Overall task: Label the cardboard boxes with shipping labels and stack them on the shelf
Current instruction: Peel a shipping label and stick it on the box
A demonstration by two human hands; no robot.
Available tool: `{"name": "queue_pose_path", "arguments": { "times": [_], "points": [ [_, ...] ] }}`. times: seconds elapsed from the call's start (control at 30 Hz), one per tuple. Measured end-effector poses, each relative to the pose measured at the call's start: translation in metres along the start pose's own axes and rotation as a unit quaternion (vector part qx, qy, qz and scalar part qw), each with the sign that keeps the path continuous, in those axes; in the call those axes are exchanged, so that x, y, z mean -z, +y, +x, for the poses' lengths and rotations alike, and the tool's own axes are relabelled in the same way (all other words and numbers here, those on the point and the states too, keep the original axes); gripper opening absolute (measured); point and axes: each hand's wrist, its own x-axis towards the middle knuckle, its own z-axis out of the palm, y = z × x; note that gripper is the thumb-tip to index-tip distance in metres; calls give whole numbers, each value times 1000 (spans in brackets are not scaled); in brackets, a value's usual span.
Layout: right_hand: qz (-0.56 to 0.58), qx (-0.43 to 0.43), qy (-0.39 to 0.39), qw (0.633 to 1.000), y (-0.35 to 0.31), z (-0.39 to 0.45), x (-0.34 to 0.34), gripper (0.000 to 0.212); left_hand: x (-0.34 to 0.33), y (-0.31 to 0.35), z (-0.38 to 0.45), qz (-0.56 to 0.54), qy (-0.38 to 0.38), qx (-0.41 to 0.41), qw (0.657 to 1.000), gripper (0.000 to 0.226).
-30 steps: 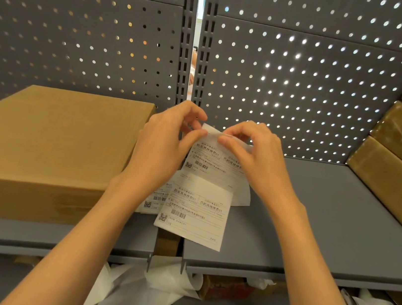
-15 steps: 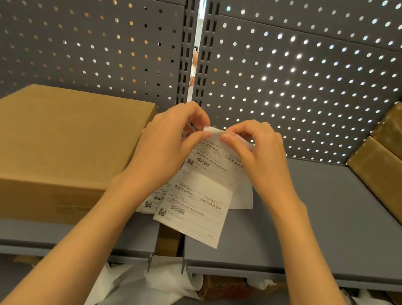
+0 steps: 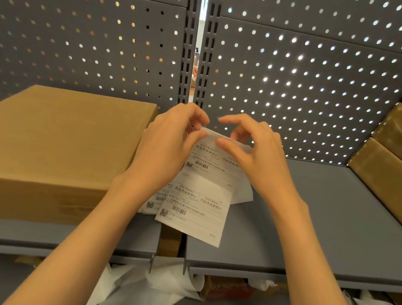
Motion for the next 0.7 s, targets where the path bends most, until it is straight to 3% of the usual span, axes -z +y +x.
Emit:
{"name": "queue_pose_path", "arguments": {
  "times": [0.13,0.37,0.7],
  "points": [
    [-5,10,-3,1000,1,1,0,9,0,-1,0,7,1,-6,1000,6],
    [-11,-1,-2,1000,2,2,-2,6,-1,0,0,7,-6,-11,1000,5],
    [-58,-2,10,998,5,3,-6,13,2,3,1,31,-26,-24,999,8]
  ]
}}
